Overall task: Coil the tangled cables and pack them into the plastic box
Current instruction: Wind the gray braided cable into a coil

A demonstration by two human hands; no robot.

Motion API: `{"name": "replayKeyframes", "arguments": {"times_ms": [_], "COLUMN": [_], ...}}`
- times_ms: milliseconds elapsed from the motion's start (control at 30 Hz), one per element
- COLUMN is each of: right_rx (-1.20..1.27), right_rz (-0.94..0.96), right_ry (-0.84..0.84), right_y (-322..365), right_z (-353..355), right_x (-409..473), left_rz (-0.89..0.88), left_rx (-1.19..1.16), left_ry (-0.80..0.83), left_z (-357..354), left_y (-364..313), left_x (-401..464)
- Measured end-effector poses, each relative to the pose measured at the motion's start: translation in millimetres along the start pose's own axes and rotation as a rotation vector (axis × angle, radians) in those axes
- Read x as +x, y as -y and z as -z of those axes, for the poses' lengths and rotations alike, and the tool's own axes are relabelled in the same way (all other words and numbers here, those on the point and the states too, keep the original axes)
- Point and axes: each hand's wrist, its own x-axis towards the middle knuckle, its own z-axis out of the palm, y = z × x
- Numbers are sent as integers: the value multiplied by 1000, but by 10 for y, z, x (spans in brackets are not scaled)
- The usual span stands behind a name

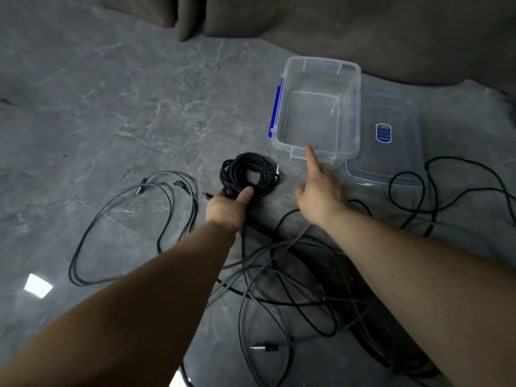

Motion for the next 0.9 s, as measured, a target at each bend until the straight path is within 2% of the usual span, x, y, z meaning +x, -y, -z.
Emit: {"name": "replayKeyframes", "arguments": {"times_ms": [167, 233, 367, 467, 600, 767, 900], "right_rx": [35, -29, -67, -35, 11, 46, 67], "right_rz": [60, 56, 36, 88, 212, 344, 373], "right_ry": [-30, -50, -93, -76, 28, 92, 158], "right_y": [-145, -305, -541, -402, 105, 650, 948], "right_z": [19, 78, 200, 155, -5, -300, -553], "right_x": [-466, -643, -938, -1044, -1005, -921, -818], "left_rz": [-346, -451, -554, -516, -513, -321, -310], "left_rx": [335, 436, 595, 757, 950, 880, 892], "left_ry": [-94, -51, 22, -35, -142, -306, -272], "left_z": [-76, -167, -246, -42, 471, 1048, 1317], "left_y": [101, 115, 74, 60, 42, 91, 219], "left_x": [-401, -543, -849, -905, -814, -637, -418]}}
